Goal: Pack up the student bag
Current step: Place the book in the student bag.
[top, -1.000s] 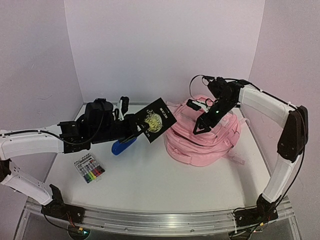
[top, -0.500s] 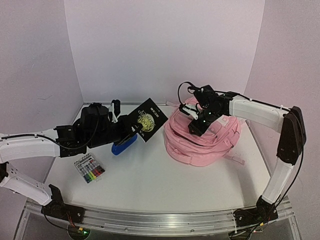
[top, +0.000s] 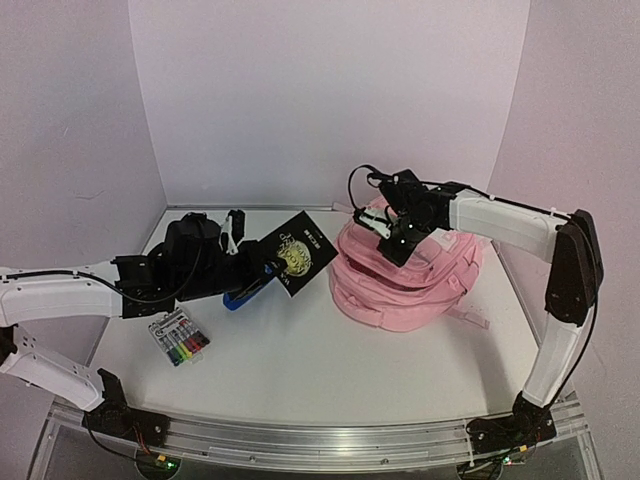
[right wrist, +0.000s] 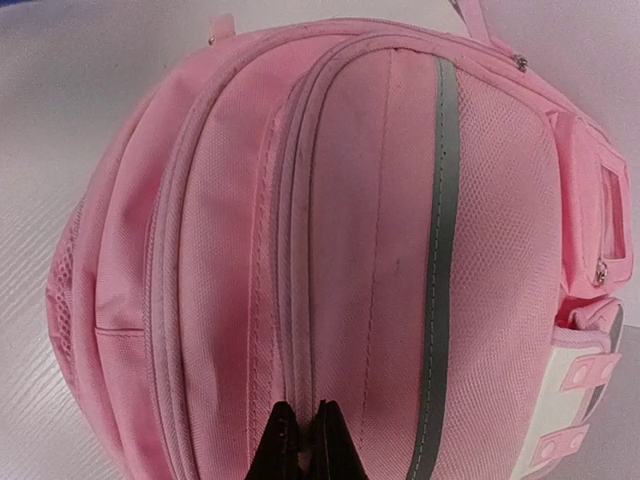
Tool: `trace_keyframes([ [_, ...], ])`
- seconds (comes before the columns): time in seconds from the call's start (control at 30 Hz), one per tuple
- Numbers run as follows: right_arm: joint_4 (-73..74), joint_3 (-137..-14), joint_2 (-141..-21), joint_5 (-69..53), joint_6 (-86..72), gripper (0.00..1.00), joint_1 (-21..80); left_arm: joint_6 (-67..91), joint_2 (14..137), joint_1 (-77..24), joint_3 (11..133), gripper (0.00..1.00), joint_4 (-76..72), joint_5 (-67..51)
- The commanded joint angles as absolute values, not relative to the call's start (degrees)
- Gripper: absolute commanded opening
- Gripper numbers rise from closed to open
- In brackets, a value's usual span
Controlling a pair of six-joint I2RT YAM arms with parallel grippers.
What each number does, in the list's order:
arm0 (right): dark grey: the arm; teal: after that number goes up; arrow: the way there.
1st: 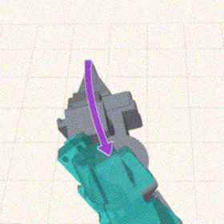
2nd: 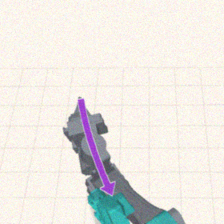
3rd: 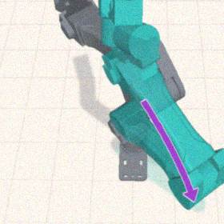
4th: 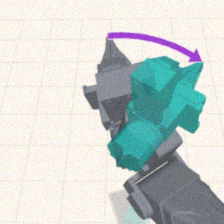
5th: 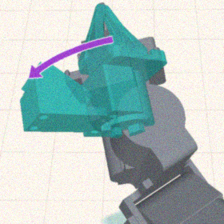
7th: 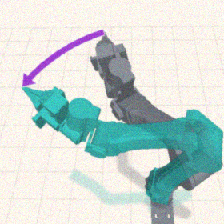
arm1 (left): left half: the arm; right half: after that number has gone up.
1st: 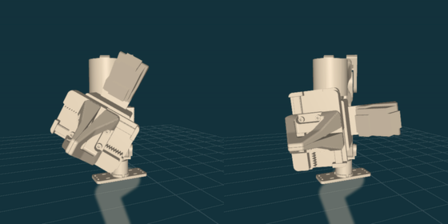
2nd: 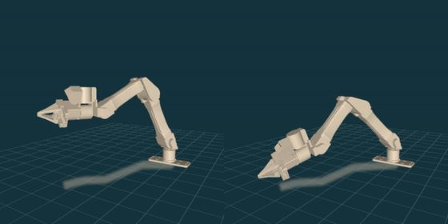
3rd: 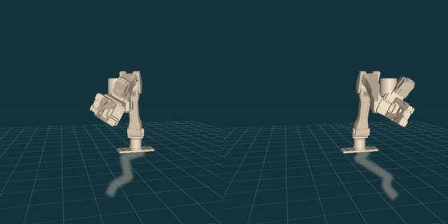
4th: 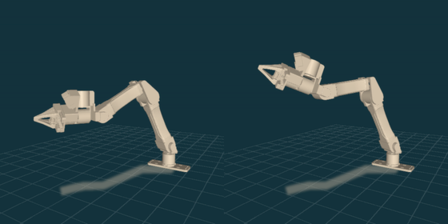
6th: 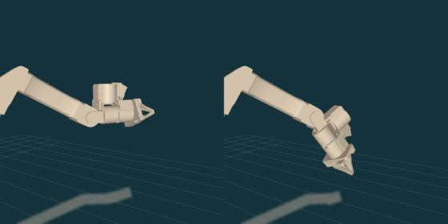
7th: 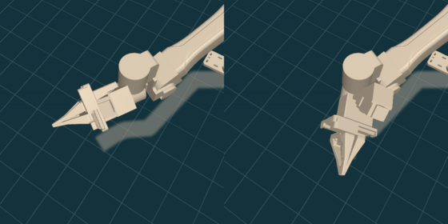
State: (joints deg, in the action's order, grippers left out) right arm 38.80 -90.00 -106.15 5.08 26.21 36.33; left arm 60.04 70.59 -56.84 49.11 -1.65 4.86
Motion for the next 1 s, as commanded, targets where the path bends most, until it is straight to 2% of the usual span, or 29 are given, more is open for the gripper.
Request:
trace_keyframes([
  [0.0, 40.16, -98.22, -102.91, -0.78, 23.64, 0.00, 35.28, 59.75, 70.77, -56.85, 48.08, 0.00, -3.44, 0.34],
  [0.23, 46.21, -107.71, -102.76, -13.14, 19.90, 0.00, 31.91, 58.49, 75.52, -56.65, 48.49, 0.00, -6.93, -7.24],
  [0.47, 53.95, -119.68, -106.37, -27.37, 17.06, 0.00, 26.94, 57.13, 89.95, -51.63, 58.09, 0.00, -13.17, -21.42],
  [0.97, 55.20, -119.82, -105.56, -36.55, 15.40, 0.00, 25.29, 65.45, 109.73, -44.74, 75.83, 0.00, -29.66, -42.82],
])
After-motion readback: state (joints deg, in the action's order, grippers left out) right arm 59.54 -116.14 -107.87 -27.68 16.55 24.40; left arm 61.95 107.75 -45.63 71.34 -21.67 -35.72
